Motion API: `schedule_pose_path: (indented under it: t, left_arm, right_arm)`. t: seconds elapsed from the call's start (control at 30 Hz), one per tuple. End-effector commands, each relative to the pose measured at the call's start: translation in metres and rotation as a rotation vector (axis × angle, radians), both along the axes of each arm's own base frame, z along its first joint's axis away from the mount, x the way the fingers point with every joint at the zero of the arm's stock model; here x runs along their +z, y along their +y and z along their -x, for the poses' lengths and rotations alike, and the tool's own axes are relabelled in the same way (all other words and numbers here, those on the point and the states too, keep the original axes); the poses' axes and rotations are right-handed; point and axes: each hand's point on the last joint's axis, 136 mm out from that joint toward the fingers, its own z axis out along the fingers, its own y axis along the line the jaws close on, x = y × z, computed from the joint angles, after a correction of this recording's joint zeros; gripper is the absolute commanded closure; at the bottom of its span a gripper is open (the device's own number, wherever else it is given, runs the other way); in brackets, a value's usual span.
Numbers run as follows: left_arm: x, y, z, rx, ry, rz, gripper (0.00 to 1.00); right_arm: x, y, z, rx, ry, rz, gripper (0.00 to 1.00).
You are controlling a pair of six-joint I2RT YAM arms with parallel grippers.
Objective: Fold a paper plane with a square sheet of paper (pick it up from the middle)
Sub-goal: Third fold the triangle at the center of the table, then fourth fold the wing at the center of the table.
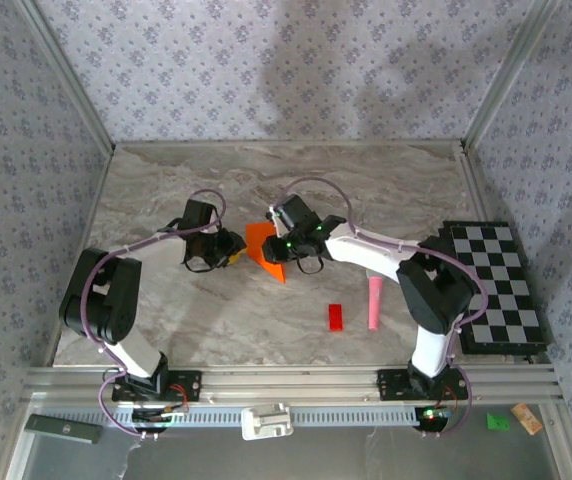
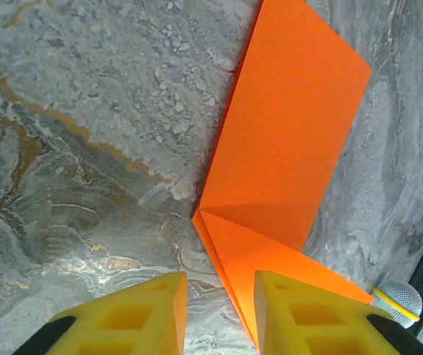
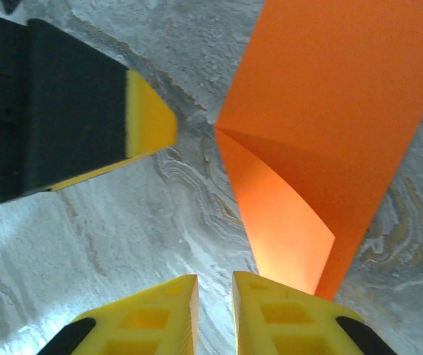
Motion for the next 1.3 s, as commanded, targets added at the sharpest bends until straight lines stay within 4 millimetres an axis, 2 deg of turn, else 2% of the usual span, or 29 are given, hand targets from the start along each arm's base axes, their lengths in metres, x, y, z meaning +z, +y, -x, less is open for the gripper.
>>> schedule_pose_path:
  t: [0.0, 0.17, 0.3, 0.57, 0.77, 0.93, 1.27]
  left_arm:
    - [-0.007, 0.000, 0.000, 0.012, 0.018, 0.019, 0.71]
    - [-0.006, -0.009, -0.001, -0.014, 0.024, 0.064, 0.71]
    - [-0.008, -0.014, -0.001, -0.035, 0.035, 0.080, 0.71]
    - [-0.013, -0.021, -0.004, -0.065, 0.052, 0.101, 0.69]
    - [-0.012, -0.028, -0.009, -0.092, 0.048, 0.125, 0.69]
    - [-0.011, -0.030, -0.012, -0.100, 0.042, 0.133, 0.74]
    - [-0.015, -0.034, -0.016, -0.116, 0.042, 0.144, 0.75]
  right_arm:
    - [-0.015, 0.000, -0.006, -0.006, 0.035, 0.043, 0.82]
    - [-0.040, -0.014, -0.015, -0.082, 0.094, 0.095, 0.83]
    - [-0.055, -0.018, -0.016, -0.094, 0.136, 0.109, 0.83]
    - [-0.075, -0.027, -0.015, -0.121, 0.178, 0.149, 0.85]
    - [-0.079, -0.030, -0.014, -0.129, 0.190, 0.149, 0.86]
    - [-0.080, -0.032, -0.014, -0.135, 0.194, 0.147, 0.87]
    - [-0.084, -0.033, -0.012, -0.136, 0.206, 0.146, 0.88]
